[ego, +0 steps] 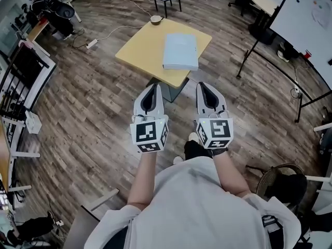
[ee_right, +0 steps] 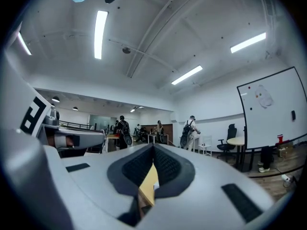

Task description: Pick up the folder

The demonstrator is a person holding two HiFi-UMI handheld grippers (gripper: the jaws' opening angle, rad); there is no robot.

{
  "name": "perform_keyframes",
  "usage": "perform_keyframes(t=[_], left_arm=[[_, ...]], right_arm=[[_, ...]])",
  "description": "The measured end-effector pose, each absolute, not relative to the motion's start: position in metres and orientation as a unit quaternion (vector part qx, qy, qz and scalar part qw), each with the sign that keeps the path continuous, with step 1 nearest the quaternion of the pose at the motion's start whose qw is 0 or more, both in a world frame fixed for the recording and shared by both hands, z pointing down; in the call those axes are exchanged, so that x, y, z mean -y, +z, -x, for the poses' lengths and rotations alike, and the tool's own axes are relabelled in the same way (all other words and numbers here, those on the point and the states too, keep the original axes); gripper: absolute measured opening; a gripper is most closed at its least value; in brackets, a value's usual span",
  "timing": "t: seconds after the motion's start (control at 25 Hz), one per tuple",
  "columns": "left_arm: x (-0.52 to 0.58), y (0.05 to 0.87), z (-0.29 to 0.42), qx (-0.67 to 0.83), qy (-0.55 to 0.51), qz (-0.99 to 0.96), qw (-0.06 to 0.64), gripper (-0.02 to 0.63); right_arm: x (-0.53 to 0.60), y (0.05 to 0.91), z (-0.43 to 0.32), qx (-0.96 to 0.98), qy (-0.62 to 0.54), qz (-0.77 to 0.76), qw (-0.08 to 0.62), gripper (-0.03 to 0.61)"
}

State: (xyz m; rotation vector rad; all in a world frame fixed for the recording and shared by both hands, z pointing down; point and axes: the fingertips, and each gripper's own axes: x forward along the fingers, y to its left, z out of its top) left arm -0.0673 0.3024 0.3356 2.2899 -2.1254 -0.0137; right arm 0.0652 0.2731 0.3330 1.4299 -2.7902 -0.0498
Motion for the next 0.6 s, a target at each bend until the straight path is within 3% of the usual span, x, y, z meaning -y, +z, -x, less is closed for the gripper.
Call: perform_keyframes(t=[0.28,0.6], left_arm=[[-0.249,0.357,0.082,0.679,-0.008,-0.734,0.035,0.009],[-0.134,0.334,0.09,0.681,0.01,-0.733,0.003,0.009]], right_arm=[[-0.21,0.368,-0.05,0.896,-0.003,-0.441,0.047,0.009],[-0.097,0.353,-0.028,0.904,0.005,-0.428,0.027,0.009]])
